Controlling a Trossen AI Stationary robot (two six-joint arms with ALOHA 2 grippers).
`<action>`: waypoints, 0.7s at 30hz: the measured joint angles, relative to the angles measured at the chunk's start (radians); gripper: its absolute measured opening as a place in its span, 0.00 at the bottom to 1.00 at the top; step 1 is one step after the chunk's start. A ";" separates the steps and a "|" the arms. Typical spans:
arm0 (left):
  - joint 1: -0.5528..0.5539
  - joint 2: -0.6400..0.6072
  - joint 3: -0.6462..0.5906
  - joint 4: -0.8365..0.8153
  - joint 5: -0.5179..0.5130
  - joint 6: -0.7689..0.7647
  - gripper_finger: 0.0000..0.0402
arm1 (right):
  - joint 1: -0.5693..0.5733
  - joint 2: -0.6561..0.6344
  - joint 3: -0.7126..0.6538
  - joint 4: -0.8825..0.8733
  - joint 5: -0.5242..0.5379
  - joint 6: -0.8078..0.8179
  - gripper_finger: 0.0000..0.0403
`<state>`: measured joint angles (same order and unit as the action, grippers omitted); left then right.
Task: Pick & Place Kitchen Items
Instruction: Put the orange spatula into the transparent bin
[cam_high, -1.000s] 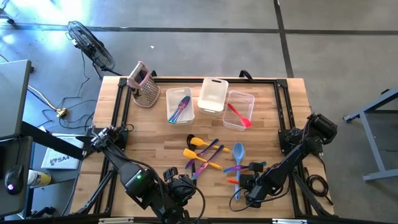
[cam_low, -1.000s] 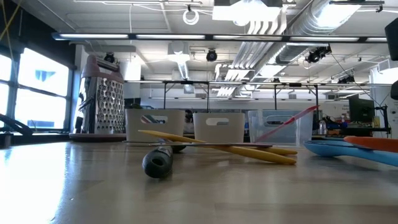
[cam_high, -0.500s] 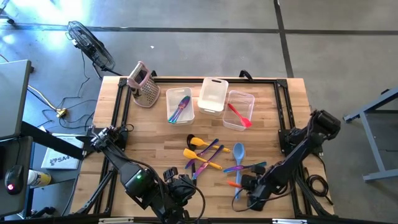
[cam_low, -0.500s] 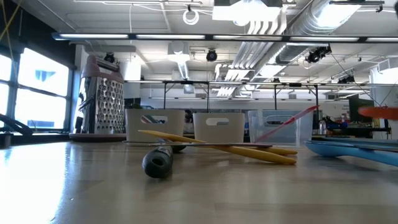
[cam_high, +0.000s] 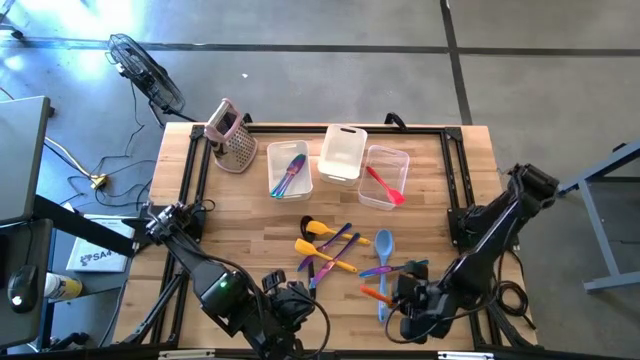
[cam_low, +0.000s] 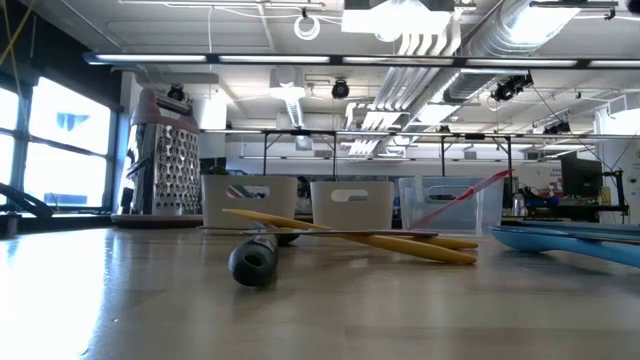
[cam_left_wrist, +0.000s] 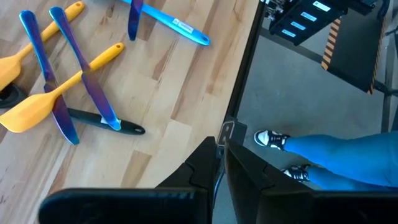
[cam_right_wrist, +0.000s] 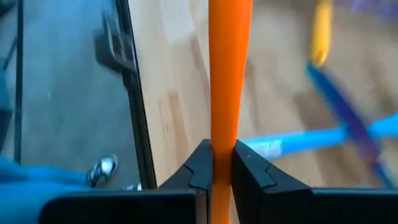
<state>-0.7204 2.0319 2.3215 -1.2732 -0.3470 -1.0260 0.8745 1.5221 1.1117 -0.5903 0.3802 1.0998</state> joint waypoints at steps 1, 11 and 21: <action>0.000 0.000 0.000 0.000 0.000 0.000 0.08 | 0.000 -0.014 0.017 -0.019 0.032 -0.005 0.06; 0.009 0.000 0.000 -0.024 0.064 0.079 0.08 | -0.085 -0.223 0.082 -0.327 0.017 0.081 0.06; 0.117 -0.011 0.000 -0.192 0.120 0.123 0.08 | -0.483 -0.420 0.082 -0.577 -0.227 -0.048 0.06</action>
<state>-0.6036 2.0210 2.3217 -1.4654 -0.2268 -0.9035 0.3919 1.1026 1.1942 -1.1672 0.1528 1.0520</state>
